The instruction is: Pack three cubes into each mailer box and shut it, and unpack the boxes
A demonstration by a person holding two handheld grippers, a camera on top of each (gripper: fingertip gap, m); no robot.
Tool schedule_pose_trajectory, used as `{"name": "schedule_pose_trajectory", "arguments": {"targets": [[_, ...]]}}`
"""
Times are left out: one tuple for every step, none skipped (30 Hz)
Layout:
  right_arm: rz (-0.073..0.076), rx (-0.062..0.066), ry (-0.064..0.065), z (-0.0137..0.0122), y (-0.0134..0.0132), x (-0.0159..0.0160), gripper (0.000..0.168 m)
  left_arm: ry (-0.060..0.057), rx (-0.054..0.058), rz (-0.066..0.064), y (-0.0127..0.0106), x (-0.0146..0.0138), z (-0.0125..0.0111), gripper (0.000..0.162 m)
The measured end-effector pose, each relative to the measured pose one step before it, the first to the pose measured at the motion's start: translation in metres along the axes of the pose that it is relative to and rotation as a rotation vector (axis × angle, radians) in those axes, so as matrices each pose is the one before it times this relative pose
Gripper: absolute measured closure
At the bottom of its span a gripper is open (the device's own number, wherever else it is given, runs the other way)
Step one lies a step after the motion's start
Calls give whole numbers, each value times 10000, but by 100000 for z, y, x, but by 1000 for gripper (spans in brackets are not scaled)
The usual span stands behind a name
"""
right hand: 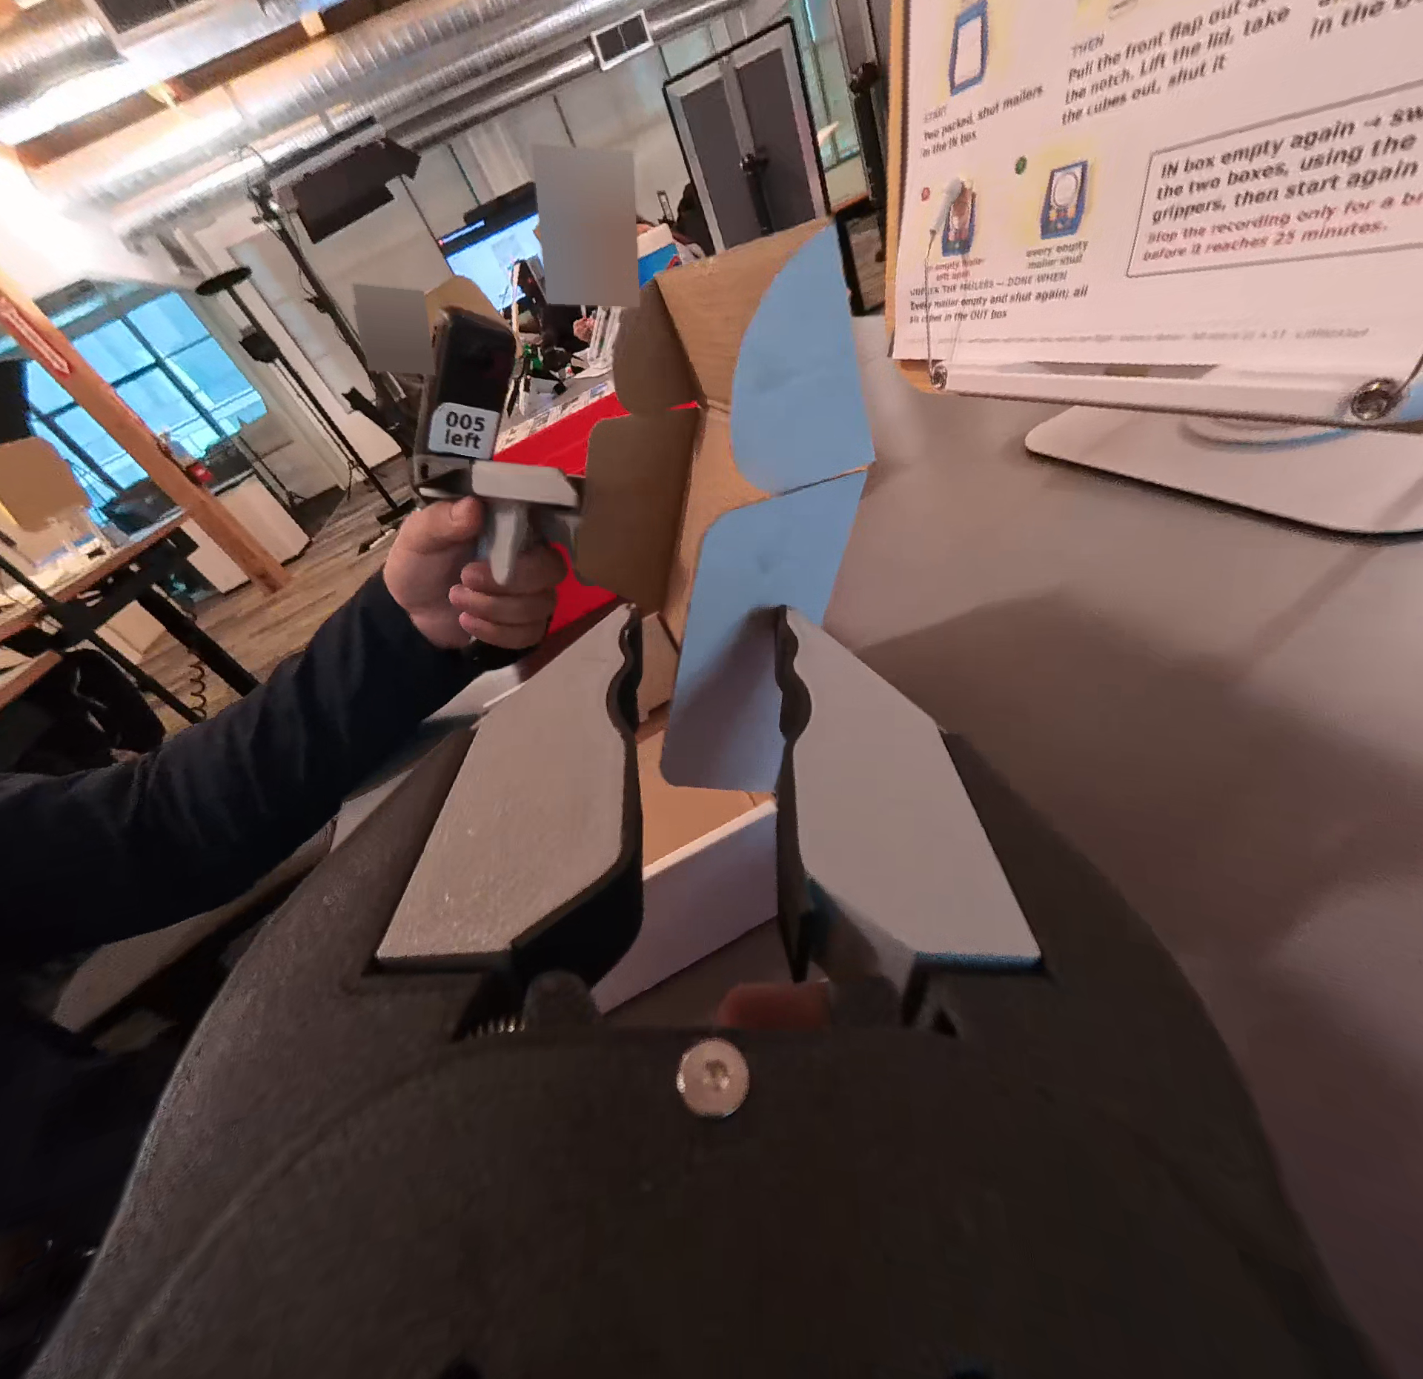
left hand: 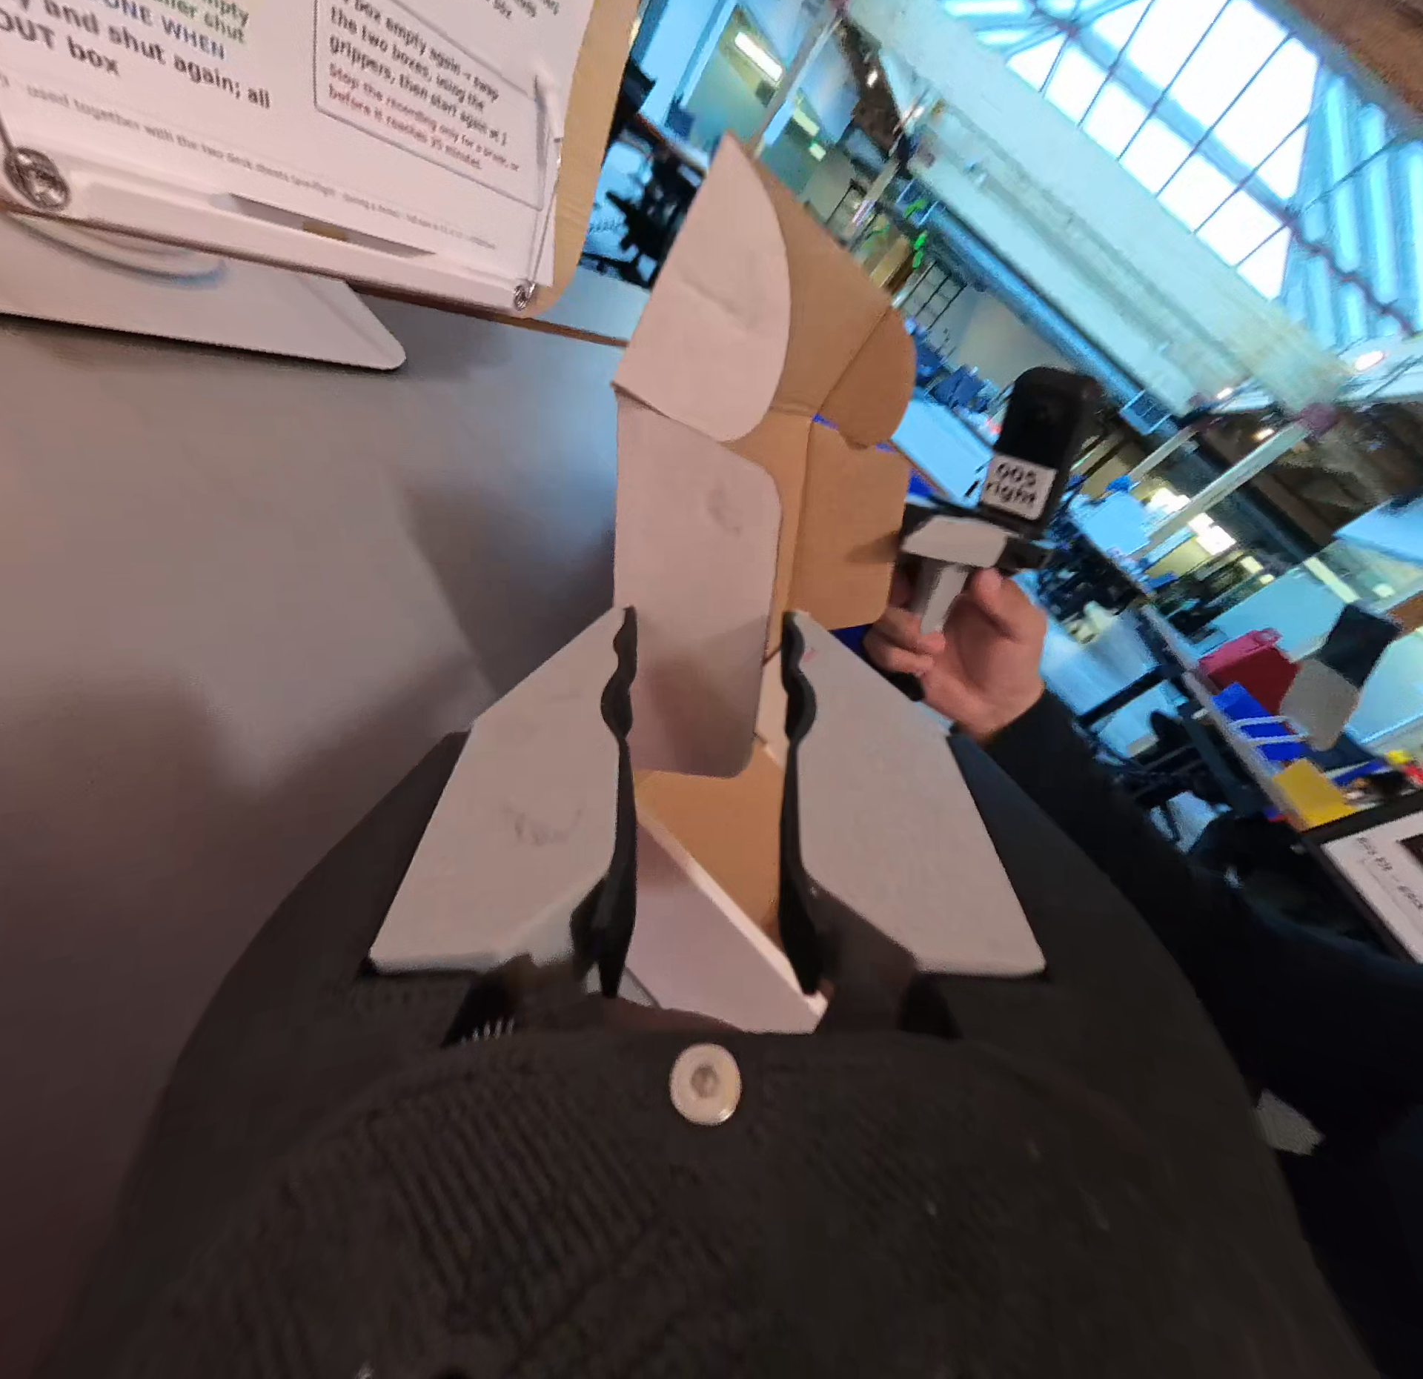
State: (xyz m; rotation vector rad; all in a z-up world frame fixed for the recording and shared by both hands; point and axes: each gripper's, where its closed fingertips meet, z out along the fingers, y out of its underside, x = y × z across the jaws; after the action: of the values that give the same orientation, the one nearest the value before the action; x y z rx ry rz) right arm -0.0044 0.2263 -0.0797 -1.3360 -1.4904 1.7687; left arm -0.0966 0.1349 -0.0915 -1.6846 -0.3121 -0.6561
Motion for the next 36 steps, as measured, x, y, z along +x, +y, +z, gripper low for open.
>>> {"name": "schedule_pose_trajectory", "arguments": {"targets": [[-141,112,16,-184,-208,-168,135,217,312,-238,-500,359,-487,121],[-109,151,42,-221,-268,-92,132,164,358,-201,-615,284,-500,121],[-68,157,60,-227,-295,-31,129,6,306,-34,-537,212,-437,123],[-70,177,79,-218,-359,46,128,-209,285,-4,-525,-44,-366,124],[-83,187,108,-191,-353,143,128,-265,207,49,-412,-68,-220,123],[-56,176,186,-149,-303,336,126,-243,82,175,-239,4,-70,119],[0,162,299,-85,-244,556,124,-374,-27,258,-134,-239,45,113],[17,113,303,-33,-133,583,121,-510,-89,289,-42,-552,140,109],[1,36,288,12,-20,556,119,-458,-76,274,-26,-621,223,103],[-48,-32,306,24,82,505,117,-404,-18,166,-45,-712,289,99],[-135,-72,316,11,117,445,116,-346,-30,-4,46,-752,318,96],[-235,-68,333,-66,61,359,116,-130,-22,-79,59,-470,301,92],[-312,-22,370,-176,-74,331,117,-16,31,-6,-56,-133,175,89],[-345,26,446,-305,-203,437,118,-23,142,104,-204,23,13,90],[-319,77,398,-379,-326,378,119,-59,158,152,-173,-6,-59,91],[-183,72,180,-325,-301,127,122,-103,74,108,-40,-116,-88,92],[-34,-72,23,-143,-34,-25,124,-135,-25,71,93,-185,-72,92],[29,-235,46,49,327,85,124,-114,-75,31,136,-186,-52,92],[7,-293,95,218,508,163,123,-138,-81,-38,96,-233,-30,92],[-14,-268,20,284,536,15,123,-144,-48,-91,-26,-268,-32,92],[23,-195,-135,310,409,-253,122,-65,-54,-24,-43,-152,-4,93],[91,-101,-271,297,235,-458,121,-27,-59,-20,5,-98,26,93],[151,-23,-337,283,131,-518,119,-49,-27,-70,6,-146,22,93],[184,-9,-288,271,138,-336,117,11,12,-15,-26,-17,-5,92],[192,-53,-155,203,201,-48,117,20,73,29,-76,37,-55,92],[174,-62,-44,98,187,183,117,-15,111,-4,-117,-29,-91,93],[149,2,22,-25,63,272,117,1,88,-41,-99,-13,-133,94],[139,83,64,-113,-82,301,118,1,47,-67,-58,-20,-158,94],[131,120,104,-153,-162,300,118,-36,38,-93,-59,-62,-193,95],[97,96,130,-138,-131,306,119,12,103,-119,-128,48,-265,95],[49,55,144,-82,-92,268,120,38,180,-124,-212,146,-324,96],[13,18,160,14,-32,266,123,-24,182,-80,-177,54,-286,99],[27,-20,106,123,32,184,125,-103,72,10,5,-73,-128,103],[97,-33,-88,245,56,-96,126,-110,-133,107,262,-116,116,104],[182,-38,-302,310,59,-397,125,-49,-292,108,501,-72,317,102],[218,-52,-392,341,88,-512,123,67,-366,-65,656,0,479,98]]}}
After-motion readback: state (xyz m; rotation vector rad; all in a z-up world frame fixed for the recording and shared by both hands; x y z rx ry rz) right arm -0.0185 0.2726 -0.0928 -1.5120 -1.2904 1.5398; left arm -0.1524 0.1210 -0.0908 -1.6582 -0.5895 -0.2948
